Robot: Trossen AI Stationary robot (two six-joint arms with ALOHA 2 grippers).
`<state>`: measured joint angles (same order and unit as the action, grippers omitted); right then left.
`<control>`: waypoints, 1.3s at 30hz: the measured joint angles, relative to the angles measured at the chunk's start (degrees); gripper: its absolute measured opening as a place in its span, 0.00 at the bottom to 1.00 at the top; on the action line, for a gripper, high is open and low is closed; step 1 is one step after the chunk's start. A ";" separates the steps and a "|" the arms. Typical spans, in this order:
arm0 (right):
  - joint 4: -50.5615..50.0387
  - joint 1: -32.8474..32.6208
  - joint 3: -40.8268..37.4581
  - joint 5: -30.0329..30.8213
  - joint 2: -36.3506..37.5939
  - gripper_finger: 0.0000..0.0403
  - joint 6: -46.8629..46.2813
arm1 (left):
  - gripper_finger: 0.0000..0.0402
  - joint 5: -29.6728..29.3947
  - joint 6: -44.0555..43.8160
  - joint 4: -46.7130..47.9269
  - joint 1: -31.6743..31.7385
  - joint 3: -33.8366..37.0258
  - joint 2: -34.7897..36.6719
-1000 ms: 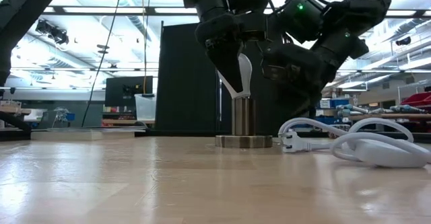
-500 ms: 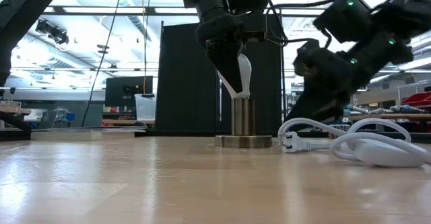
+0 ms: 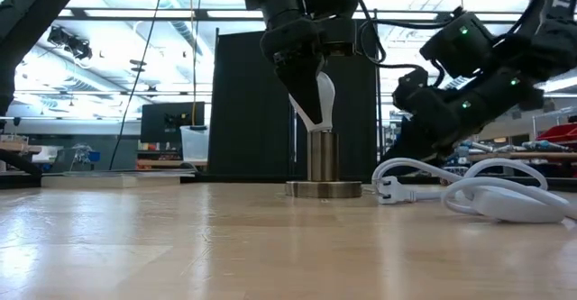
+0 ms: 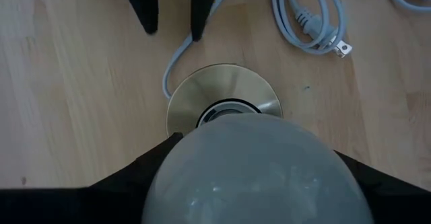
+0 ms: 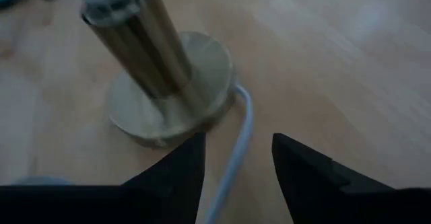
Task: Screw lightbulb
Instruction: Insert the lightbulb into the desk lamp
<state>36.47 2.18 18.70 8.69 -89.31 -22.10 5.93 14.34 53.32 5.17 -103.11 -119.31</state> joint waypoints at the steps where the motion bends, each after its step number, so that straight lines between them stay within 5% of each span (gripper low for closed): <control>1: 2.14 0.46 0.02 -0.83 -1.01 0.45 0.05 | 0.65 0.00 -0.07 0.00 0.00 0.00 0.00; 18: 8.50 1.98 4.57 -2.60 -14.17 0.41 4.54 | 0.65 -0.55 -0.19 0.40 0.03 -0.82 -0.02; 27: 5.10 1.10 3.41 -2.04 -11.99 0.05 3.47 | 0.65 -0.70 -0.68 0.13 0.07 -0.81 -0.07; 39: -7.01 -2.73 5.38 -8.68 -3.07 0.00 -1.82 | 0.65 -1.14 -2.62 0.25 0.13 -0.81 -0.07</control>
<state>29.46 -0.55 24.08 0.01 -92.38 -23.92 4.79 11.73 53.57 5.30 -103.92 -119.37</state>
